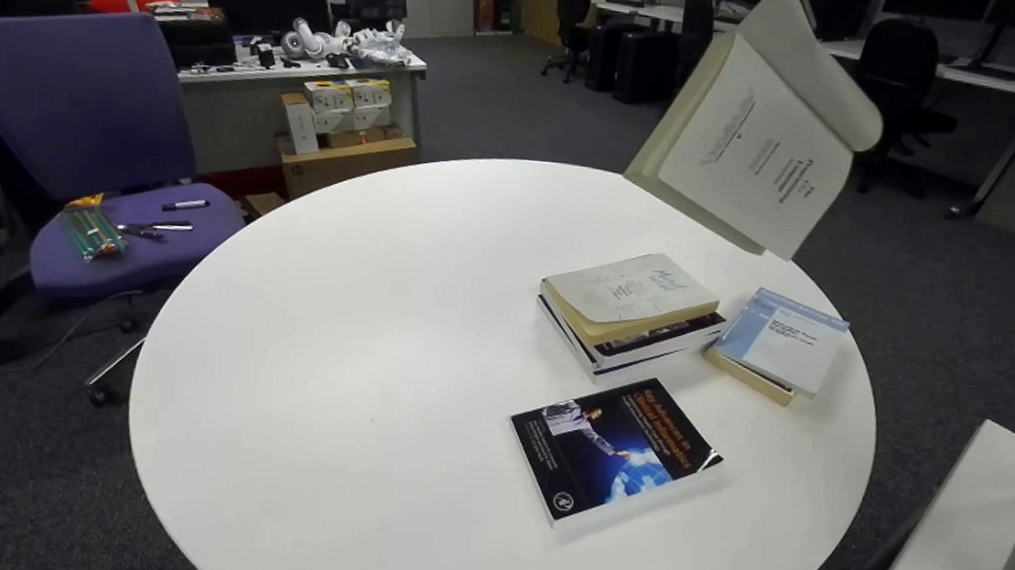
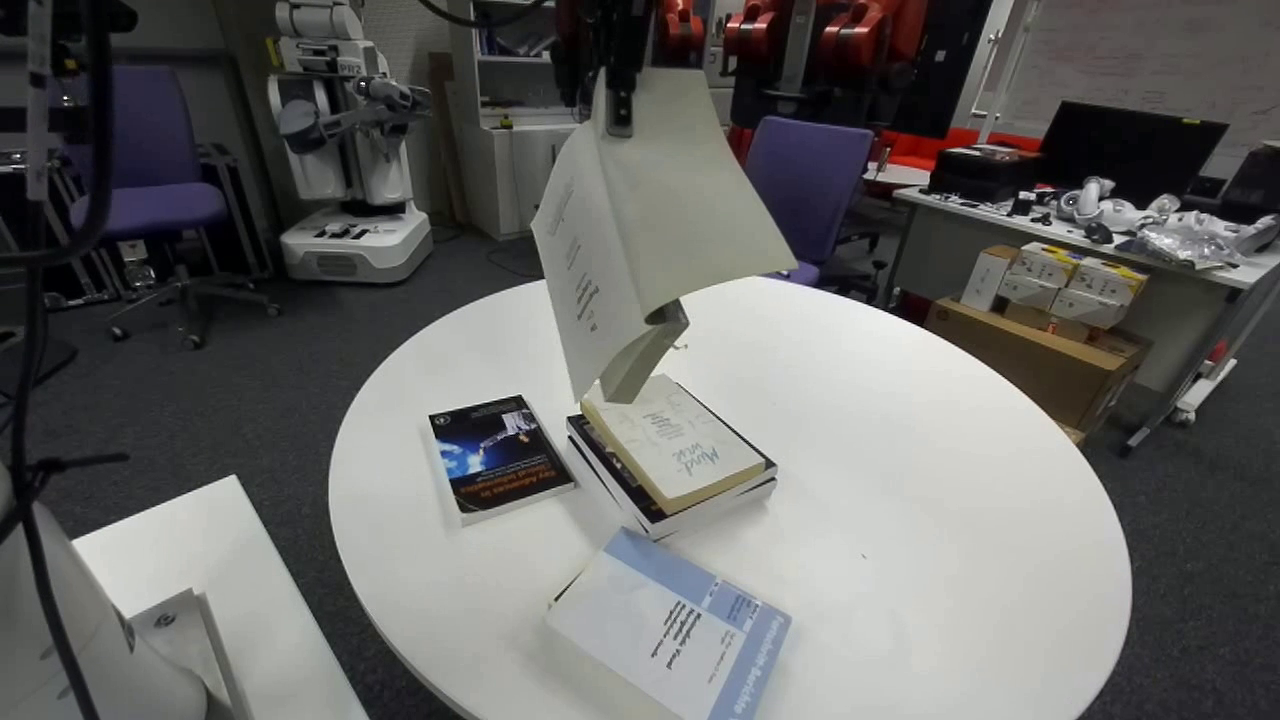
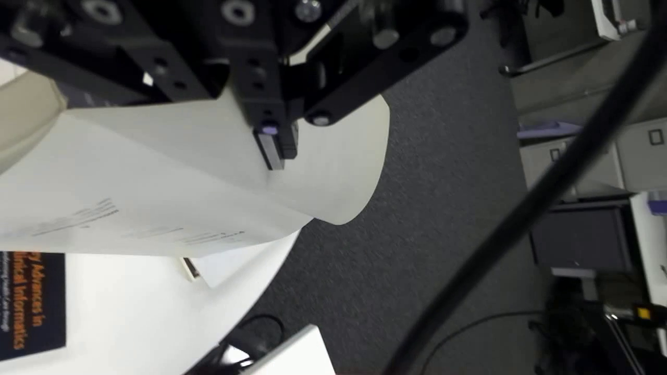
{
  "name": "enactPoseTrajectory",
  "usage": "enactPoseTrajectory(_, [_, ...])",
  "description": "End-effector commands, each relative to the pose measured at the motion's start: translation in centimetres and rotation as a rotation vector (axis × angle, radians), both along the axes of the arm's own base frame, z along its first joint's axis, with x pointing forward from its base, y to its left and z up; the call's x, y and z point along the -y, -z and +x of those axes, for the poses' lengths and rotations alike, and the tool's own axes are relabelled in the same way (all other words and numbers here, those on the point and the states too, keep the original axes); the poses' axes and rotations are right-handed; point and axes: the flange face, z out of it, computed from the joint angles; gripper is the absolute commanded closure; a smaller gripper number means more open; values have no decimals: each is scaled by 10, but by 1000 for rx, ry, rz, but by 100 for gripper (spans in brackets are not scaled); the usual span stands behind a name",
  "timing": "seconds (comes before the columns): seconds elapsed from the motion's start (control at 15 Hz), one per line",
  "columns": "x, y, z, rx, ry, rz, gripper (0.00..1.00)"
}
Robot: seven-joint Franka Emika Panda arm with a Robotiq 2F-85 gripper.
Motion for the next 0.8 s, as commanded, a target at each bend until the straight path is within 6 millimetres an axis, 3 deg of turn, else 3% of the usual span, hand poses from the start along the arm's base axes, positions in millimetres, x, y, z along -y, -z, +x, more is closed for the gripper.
enactPoseTrajectory(0.0, [0,-6,5,-154,93,-87,100])
enactPoseTrajectory(0.73, [3,87,55,-424,70,-145,100])
